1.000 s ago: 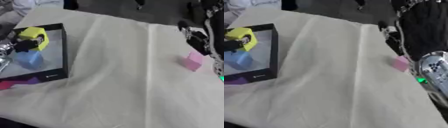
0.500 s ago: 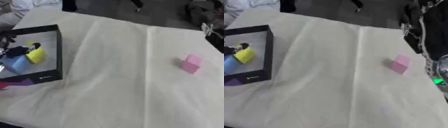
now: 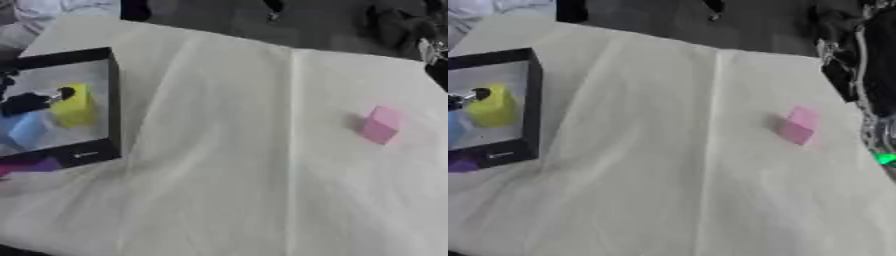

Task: Pick up the objects with one hand, pass them to the other hand, and then place them into the box on the other side of the table.

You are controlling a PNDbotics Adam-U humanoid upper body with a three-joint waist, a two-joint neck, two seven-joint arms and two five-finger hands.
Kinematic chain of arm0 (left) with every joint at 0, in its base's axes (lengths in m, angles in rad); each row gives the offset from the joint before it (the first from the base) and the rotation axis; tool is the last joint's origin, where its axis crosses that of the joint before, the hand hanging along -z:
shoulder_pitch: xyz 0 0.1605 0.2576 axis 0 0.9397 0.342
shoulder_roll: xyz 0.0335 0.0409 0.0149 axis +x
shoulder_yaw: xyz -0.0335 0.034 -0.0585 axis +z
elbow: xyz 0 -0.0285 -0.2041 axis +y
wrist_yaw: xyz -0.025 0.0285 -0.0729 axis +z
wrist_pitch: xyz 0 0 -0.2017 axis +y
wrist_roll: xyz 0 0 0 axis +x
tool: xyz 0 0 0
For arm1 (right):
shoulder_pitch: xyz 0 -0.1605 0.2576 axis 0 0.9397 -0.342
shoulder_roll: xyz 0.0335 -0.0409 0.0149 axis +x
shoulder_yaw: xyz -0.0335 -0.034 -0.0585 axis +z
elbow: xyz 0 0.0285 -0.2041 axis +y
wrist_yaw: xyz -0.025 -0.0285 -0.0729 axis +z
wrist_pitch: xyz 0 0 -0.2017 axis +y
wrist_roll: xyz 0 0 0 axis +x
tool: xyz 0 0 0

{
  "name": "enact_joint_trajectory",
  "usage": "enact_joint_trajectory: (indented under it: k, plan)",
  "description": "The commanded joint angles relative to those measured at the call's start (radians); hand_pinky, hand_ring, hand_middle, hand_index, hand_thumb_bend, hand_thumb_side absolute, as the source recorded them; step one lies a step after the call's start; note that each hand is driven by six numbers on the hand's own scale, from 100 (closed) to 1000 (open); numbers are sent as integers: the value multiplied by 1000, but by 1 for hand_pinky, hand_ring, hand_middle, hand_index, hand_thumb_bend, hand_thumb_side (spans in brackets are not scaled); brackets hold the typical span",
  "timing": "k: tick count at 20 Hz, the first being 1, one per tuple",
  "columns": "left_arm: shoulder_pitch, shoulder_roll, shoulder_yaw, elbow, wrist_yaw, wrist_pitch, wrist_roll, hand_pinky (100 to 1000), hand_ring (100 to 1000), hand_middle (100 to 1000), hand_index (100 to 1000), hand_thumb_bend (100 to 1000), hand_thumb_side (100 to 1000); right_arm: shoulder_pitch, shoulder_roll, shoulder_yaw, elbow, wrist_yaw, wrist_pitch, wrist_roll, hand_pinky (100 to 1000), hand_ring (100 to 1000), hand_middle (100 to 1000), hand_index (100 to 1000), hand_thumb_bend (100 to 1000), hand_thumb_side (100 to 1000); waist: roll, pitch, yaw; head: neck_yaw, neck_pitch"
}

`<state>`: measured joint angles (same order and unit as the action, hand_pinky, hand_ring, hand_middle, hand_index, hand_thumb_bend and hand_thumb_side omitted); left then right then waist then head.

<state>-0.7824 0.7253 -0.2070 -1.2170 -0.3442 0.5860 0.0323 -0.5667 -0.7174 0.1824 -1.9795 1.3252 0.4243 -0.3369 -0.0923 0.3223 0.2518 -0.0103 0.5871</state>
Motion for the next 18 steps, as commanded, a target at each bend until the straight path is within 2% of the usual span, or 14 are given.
enact_joint_trajectory:
  k: [1,2,3,4,5,9,11,14,15,16,18]
  plan:
    - [-12,35,32,-77,76,-4,20,889,805,780,900,446,739,-6,-34,-24,-20,9,12,-6,742,732,704,703,553,100,11,-18,-1,-1,-2]
    - [-12,32,43,-107,119,-16,33,850,772,774,875,284,788,-7,-33,-30,-20,10,17,-6,742,733,704,704,550,100,12,-19,-1,-3,-2]
    - [-10,31,51,-134,163,-26,48,846,769,777,865,234,801,-8,-34,-35,-20,10,22,-5,742,734,704,705,551,100,13,-19,-1,-5,-1]
    - [-8,32,57,-164,203,-36,69,819,747,770,849,130,821,-9,-35,-40,-20,11,27,-2,743,736,706,708,545,100,14,-19,-1,-11,0]
    - [-6,33,63,-196,235,-47,91,795,725,760,843,100,834,-11,-36,-46,-20,10,33,2,745,739,709,713,533,100,15,-19,-1,-20,1]
    - [8,40,74,-319,338,-73,181,781,706,754,833,100,835,-24,-41,-67,-9,-13,53,35,749,746,713,721,506,100,18,-21,0,-70,5]
    - [15,40,77,-379,376,-84,211,772,690,746,826,100,818,-35,-42,-76,9,-47,61,60,758,758,715,737,416,100,20,-21,0,-120,6]
    - [35,41,77,-465,428,-95,242,767,682,746,825,100,805,-59,-45,-86,56,-165,59,132,763,778,722,769,212,100,23,-21,1,-171,3]
    - [42,40,77,-492,444,-98,249,766,682,748,826,100,806,-69,-48,-88,73,-216,54,163,764,781,722,773,174,100,23,-21,1,-184,2]
    - [51,38,77,-519,459,-100,254,766,684,754,830,100,808,-80,-52,-91,94,-273,49,200,768,796,734,792,100,124,23,-20,2,-196,0]
    - [70,33,77,-577,484,-107,259,766,690,765,838,100,814,-108,-63,-93,150,-405,39,287,777,826,763,822,100,238,23,-20,3,-218,-2]
